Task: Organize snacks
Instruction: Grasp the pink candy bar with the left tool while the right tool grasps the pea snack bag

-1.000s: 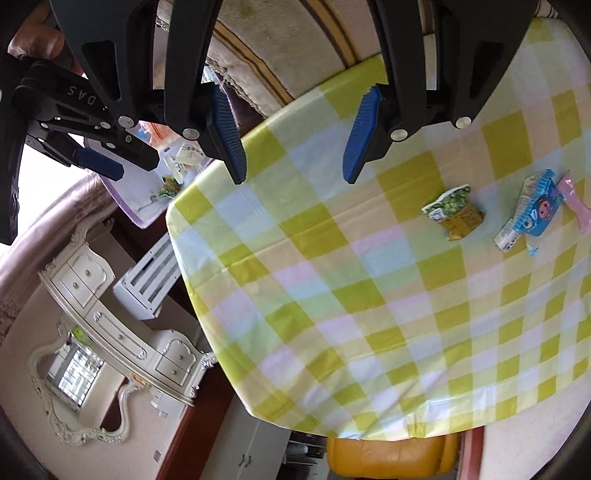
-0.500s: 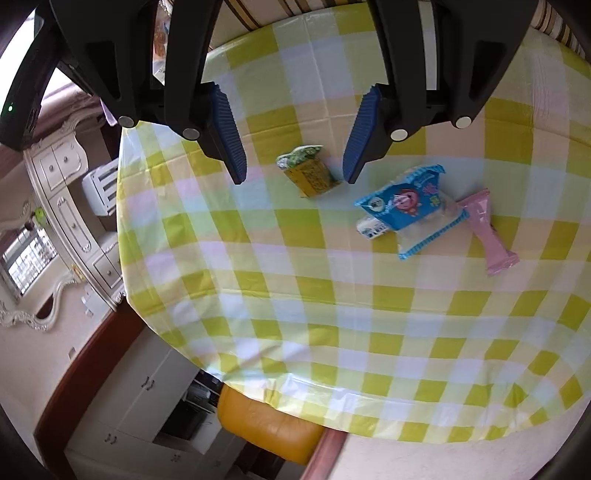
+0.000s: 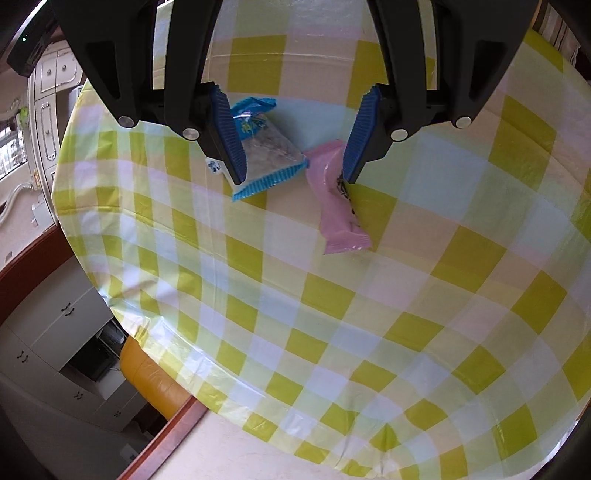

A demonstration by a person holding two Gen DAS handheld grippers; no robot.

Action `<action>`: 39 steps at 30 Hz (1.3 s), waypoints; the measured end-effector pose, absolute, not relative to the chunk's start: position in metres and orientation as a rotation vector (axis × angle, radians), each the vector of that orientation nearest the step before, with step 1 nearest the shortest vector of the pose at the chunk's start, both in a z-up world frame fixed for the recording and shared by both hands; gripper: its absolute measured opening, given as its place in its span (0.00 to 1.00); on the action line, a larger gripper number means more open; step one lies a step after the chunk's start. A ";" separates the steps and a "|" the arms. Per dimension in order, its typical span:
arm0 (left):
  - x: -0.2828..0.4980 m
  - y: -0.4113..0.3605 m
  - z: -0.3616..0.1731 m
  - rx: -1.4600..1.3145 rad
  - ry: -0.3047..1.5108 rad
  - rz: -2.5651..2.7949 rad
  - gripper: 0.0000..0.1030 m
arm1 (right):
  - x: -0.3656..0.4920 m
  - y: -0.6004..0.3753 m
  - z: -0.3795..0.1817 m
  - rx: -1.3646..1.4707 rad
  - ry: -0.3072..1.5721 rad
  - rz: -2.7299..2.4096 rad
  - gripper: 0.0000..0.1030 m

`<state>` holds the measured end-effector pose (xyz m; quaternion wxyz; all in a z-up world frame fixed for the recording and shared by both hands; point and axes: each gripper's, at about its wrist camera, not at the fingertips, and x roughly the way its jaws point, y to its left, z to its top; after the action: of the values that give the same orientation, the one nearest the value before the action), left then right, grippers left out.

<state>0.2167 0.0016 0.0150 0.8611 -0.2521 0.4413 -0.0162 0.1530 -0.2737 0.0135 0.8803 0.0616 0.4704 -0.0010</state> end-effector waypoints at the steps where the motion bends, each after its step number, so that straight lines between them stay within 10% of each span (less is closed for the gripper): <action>1: 0.220 0.006 0.011 -0.537 0.933 -0.027 0.52 | 0.157 -0.270 0.012 0.121 0.983 0.002 0.74; 21: 0.250 0.009 -0.022 -0.509 1.021 0.007 0.47 | 0.209 -0.217 -0.017 -0.023 1.022 0.050 0.74; 29: 0.250 0.010 -0.023 -0.471 1.018 0.027 0.21 | 0.215 -0.215 -0.025 -0.019 1.050 0.066 0.44; 39: 0.244 0.019 -0.018 -0.472 0.987 0.064 0.17 | 0.210 -0.217 -0.023 -0.017 1.032 0.052 0.38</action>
<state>0.2442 0.0186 -0.0184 0.8537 -0.2242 0.4691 0.0306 0.2099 -0.2165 -0.0228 0.8695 -0.0083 0.4933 0.0251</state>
